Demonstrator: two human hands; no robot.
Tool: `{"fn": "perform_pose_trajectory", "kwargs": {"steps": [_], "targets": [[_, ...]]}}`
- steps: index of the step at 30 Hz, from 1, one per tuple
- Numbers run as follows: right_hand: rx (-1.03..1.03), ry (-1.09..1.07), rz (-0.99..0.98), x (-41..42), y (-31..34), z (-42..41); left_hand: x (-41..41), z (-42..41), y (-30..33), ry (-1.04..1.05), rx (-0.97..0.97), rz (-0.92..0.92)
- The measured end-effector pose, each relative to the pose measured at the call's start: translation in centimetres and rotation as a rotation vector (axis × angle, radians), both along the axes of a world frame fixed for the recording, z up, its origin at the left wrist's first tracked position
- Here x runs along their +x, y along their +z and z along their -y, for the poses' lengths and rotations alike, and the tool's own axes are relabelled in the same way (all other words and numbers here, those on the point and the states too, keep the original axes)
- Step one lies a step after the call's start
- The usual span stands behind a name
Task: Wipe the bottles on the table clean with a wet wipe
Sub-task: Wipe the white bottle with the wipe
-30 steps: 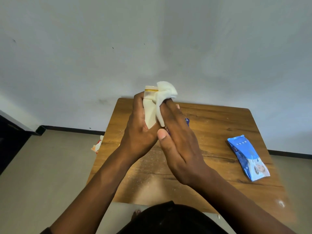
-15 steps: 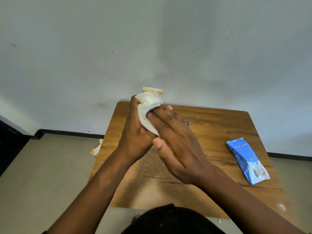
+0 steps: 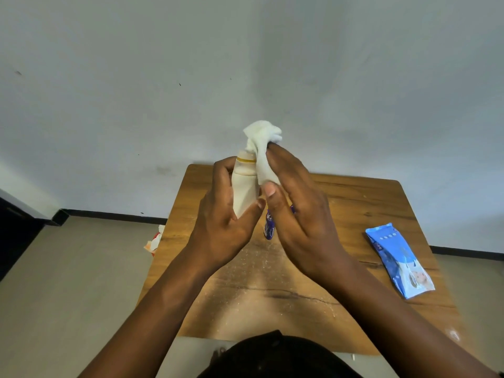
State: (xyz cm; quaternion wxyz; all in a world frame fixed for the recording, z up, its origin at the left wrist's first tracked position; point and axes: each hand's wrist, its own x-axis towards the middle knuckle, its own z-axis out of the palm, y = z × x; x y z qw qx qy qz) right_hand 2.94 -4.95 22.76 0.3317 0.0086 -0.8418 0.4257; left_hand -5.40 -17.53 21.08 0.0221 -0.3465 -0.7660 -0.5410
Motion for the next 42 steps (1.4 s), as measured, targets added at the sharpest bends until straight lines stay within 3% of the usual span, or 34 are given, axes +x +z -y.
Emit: {"fn": "perform_pose_trajectory", "kwargs": {"steps": [10,15,21,25,29,36,42], "targets": [[0.262,-0.016,-0.026,0.7,0.5,-0.6,0.1,0.7,-0.8,0.0,-0.024,-0.101],[0.193,-0.094,0.014,0.4,0.4,-1.7,0.4,1.0,-1.0,-0.013,-0.048,-0.104],[0.312,-0.049,-0.02,1.3,0.6,-0.9,0.5,1.0,-0.9,-0.009,-0.017,-0.111],[0.234,-0.144,0.032,0.5,0.5,-1.6,0.4,0.8,-1.1,-0.021,-0.042,-0.106],[0.318,-0.036,-0.076,1.3,0.3,-0.8,0.4,0.6,-1.0,-0.048,0.017,-0.134],[0.235,-0.142,-0.061,0.4,-0.2,-2.0,0.3,0.4,-1.4,-0.076,-0.017,-0.132],[0.353,-0.098,-0.185,0.6,0.7,-2.4,0.3,0.5,-1.0,-0.1,-0.055,-0.122]]}}
